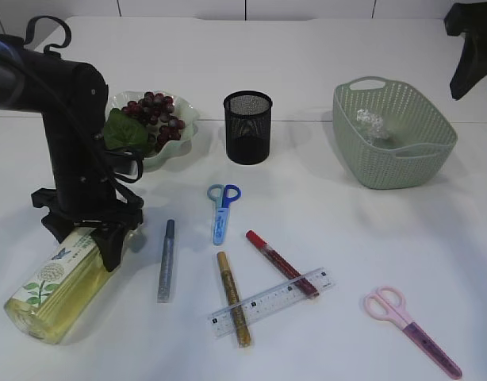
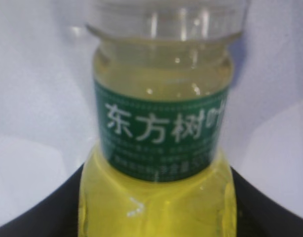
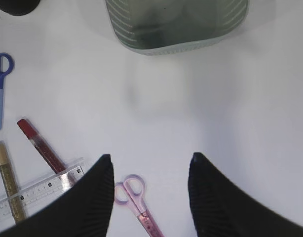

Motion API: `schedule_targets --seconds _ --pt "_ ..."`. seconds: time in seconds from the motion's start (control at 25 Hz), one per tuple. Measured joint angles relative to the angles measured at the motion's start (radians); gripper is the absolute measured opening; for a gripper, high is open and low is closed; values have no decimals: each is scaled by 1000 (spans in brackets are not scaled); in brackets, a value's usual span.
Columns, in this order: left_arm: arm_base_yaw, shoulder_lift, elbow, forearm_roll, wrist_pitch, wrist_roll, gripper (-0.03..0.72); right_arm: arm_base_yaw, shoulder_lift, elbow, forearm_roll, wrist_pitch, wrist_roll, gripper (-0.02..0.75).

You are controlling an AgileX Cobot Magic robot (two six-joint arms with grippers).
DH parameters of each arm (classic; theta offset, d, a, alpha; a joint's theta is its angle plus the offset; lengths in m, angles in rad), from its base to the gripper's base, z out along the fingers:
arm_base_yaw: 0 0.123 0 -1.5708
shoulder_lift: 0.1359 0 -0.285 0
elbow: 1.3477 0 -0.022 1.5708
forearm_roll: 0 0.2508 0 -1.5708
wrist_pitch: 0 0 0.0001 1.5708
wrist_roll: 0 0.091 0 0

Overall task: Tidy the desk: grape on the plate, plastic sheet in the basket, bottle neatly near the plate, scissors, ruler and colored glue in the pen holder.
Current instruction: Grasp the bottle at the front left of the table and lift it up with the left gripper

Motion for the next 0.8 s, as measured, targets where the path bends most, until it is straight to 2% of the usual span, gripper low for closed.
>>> schedule_targets --seconds 0.4,0.8 --pt "0 -51 40 -4 -37 -6 440 0 0 0 -25 0 0 398" --pt "15 -369 339 -4 -224 -46 440 0 0 0 -39 0 -2 398"
